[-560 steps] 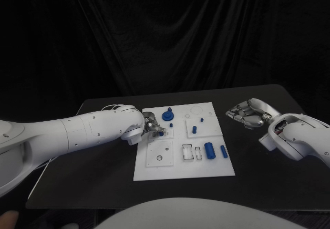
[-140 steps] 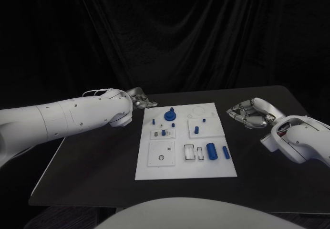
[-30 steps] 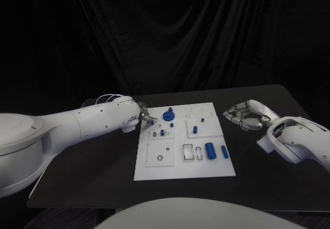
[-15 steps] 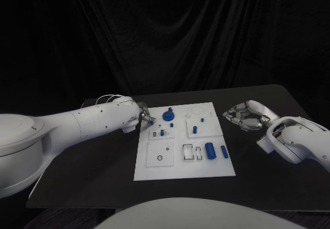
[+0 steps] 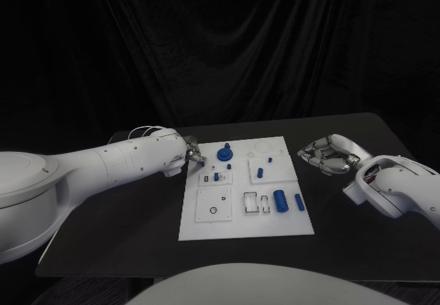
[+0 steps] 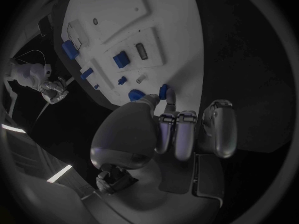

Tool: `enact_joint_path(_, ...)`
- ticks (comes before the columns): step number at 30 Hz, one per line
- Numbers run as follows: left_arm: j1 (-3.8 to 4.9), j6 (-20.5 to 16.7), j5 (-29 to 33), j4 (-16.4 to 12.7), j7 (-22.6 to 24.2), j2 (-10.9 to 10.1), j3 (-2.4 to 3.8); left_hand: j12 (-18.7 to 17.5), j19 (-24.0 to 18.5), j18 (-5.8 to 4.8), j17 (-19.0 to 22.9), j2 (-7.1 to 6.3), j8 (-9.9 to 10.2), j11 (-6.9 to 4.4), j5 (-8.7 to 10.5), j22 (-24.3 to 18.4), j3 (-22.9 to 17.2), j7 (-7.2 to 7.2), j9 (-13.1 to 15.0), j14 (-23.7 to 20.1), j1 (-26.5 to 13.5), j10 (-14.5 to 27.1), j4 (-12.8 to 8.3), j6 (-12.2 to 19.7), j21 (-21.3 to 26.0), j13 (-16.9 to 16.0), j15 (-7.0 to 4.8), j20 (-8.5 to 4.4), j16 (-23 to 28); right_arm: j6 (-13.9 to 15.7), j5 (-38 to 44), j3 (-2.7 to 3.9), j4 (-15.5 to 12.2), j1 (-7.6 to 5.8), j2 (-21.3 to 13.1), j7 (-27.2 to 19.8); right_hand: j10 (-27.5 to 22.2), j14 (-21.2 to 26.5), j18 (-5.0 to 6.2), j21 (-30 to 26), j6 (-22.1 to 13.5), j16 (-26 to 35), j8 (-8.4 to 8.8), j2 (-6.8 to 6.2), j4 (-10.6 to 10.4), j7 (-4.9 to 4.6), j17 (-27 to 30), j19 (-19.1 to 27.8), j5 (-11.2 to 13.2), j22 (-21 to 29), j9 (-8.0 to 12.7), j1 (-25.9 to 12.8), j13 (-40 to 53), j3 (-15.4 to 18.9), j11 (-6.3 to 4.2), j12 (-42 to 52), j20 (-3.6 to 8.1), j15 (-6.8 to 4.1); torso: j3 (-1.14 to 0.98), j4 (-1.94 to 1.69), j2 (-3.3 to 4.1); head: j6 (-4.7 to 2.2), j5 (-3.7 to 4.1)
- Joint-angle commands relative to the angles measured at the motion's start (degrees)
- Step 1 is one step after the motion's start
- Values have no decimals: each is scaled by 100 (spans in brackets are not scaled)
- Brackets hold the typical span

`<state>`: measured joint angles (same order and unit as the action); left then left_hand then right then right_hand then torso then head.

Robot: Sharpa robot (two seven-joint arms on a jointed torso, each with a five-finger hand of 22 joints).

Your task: Assemble the parts on the task board

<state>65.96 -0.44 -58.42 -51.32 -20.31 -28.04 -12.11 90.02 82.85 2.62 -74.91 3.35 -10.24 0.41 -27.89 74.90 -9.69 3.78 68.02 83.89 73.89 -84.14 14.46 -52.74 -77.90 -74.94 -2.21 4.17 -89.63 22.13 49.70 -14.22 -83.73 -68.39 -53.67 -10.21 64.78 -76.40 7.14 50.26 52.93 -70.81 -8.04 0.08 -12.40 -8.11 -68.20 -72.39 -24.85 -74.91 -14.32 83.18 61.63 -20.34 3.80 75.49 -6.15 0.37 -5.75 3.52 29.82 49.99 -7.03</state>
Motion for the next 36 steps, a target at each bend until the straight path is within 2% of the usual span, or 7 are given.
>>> enact_joint_path(1, -9, 60, 6, -21, -12, -1, 5, -2, 6, 36, -1509, -130, -117, -50, -83, 1117, -207, -22, 137, 611, -24, -586, -37, -40, -39, -1506, -55, -45, -37, -61, 2, 4, 1, 15, -1, 123, -20, 12, 44, -37, 12, -23, -23, 1, 29, -15, 6, 29, -25, -505, -6, 50, -5, -1, -1, -23, -13, -24, -1, 0, 2, 1, -3)
enact_joint_path(9, -9, 120, 6, -50, -108, -17, 5, -2, 12, 33, -1509, -279, -227, -70, -107, 1119, -505, -40, 281, 611, -101, -586, -106, -11, -48, -1506, -76, -66, -37, -86, 2, 4, 11, 17, 2, 174, -16, 10, 47, -49, 11, -27, -24, 2, 36, -16, 1, 34, -31, -502, -6, 55, 0, -7, 0, -21, -13, -24, 1, 4, -2, 1, -16)
enact_joint_path(21, -10, -106, 6, -175, -70, -108, 5, -2, 10, 34, -1509, -321, -258, -73, -79, 1118, -624, -43, 322, 611, -143, -586, -131, -1, -43, -1506, -80, -71, -37, -111, 2, 4, 35, 20, 10, 214, -25, 13, 51, -73, 10, -23, -24, 5, 43, -18, 6, 44, -37, -497, -6, 59, -10, -14, 1, -27, -13, -23, 0, 0, 0, 1, -20)
enact_joint_path(30, -9, -412, 15, -552, -76, -349, 5, -2, 19, 31, -1509, -358, -280, -75, -67, 1122, -673, -44, 343, 611, -177, -586, -139, -8, -56, -1506, -83, -74, -37, -120, 2, 4, 50, 23, 15, 225, -34, 19, 53, -85, 9, -17, -23, 5, 46, -19, 14, 49, -39, -494, -6, 60, -19, -16, 2, -32, -13, -23, 0, 3, -1, 1, -36)
enact_joint_path(36, -8, -702, 237, -843, -71, -536, 4, -2, 15, 34, -1509, -382, -295, -78, -60, 1118, -707, -46, 356, 611, -213, -586, -134, -17, -47, -1506, -86, -77, -37, -129, 2, 4, 57, 28, 13, 230, -34, 19, 53, -85, 9, -17, -23, 5, 46, -19, 14, 49, -39, -494, -6, 60, -19, -16, 2, -32, -13, -23, -3, -1, -6, 1, -27)
